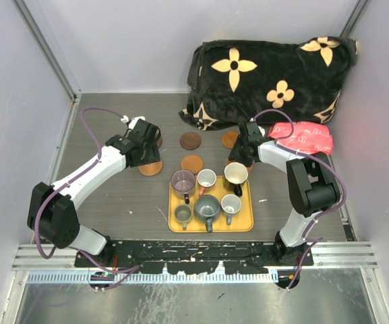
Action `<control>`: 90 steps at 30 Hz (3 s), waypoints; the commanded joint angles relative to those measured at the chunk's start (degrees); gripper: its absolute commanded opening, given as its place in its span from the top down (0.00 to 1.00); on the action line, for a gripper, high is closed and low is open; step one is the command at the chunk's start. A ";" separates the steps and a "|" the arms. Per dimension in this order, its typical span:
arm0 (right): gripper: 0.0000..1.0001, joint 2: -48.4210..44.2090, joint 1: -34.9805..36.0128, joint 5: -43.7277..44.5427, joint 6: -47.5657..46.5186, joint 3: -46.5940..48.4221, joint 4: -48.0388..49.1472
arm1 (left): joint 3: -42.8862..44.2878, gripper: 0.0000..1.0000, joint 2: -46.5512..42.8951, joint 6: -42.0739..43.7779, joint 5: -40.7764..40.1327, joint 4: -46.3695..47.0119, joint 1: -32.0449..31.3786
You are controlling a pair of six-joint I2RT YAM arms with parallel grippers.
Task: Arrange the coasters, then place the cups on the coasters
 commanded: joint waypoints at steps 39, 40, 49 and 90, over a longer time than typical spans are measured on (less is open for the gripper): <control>0.50 1.03 0.52 3.87 -13.63 6.77 -9.44 | 0.33 0.41 -1.79 0.28 -0.87 0.92 -0.15; 0.50 1.25 0.51 3.79 -13.67 6.76 -9.29 | 0.29 0.41 -1.82 0.29 -0.94 0.92 -0.15; 0.52 3.89 1.56 2.53 -13.50 7.51 -8.75 | 0.32 0.41 -1.89 0.63 -1.60 1.32 -0.12; 0.51 5.20 2.32 7.23 -13.12 9.32 -11.69 | 0.41 0.40 -2.05 0.73 -1.32 1.80 -0.06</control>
